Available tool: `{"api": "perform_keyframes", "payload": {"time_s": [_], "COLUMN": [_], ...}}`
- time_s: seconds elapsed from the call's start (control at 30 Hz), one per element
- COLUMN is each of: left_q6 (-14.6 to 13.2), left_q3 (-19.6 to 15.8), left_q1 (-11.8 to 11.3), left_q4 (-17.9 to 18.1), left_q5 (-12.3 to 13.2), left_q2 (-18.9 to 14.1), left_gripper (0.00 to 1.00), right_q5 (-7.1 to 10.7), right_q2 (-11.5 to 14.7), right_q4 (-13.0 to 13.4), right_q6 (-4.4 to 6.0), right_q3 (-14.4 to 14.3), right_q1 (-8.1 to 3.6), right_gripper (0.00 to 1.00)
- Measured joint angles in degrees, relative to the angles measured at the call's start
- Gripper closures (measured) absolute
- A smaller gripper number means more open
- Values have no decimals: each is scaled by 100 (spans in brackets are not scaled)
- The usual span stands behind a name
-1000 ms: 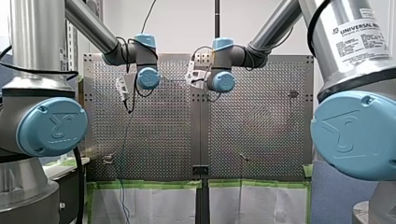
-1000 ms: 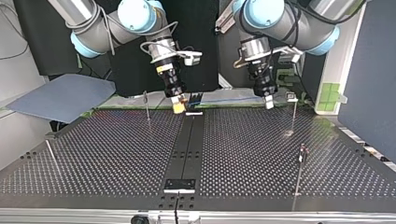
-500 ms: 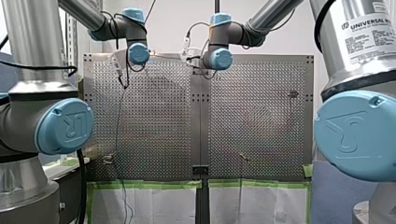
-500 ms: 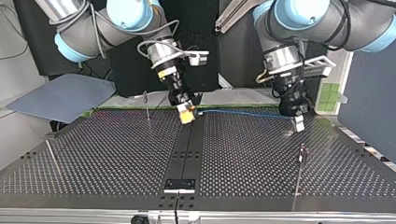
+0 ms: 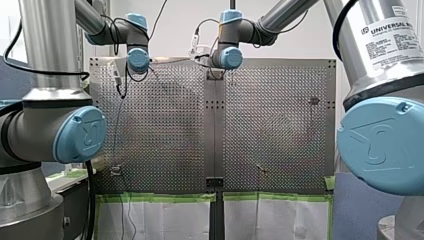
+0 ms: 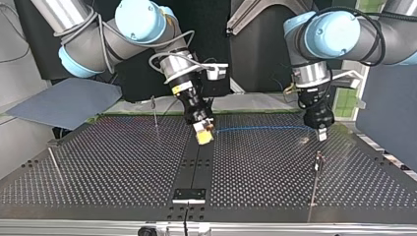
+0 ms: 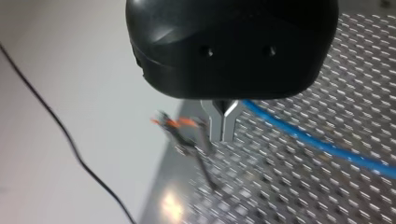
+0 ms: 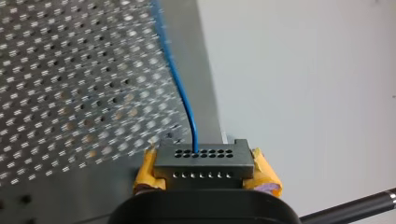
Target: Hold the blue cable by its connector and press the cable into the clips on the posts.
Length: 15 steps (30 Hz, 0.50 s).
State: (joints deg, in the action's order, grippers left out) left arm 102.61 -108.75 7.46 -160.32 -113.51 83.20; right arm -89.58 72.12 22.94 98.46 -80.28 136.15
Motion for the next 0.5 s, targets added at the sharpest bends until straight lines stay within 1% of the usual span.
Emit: {"api": "perform_keyframes", "payload": {"time_s": [0.13, 0.23, 0.33, 0.5], "left_q6": [14, 67, 102, 122], "left_q3": [39, 53, 55, 69], "left_q1": [-222, -403, -590, -879], "left_q4": [-218, -327, -362, -343], "left_q5": [221, 402, 577, 742], "left_q2": [141, 171, 179, 180], "left_gripper": [100, 100, 100, 100], "right_q5": [33, 48, 50, 32], "right_q2": [-107, -199, -268, -327], "right_q4": [-6, -7, -6, -3], "right_q6": [0, -2, -6, -9], "right_q3": [208, 375, 503, 560], "right_q1": [40, 80, 115, 160], "right_gripper": [100, 100, 100, 100]}}
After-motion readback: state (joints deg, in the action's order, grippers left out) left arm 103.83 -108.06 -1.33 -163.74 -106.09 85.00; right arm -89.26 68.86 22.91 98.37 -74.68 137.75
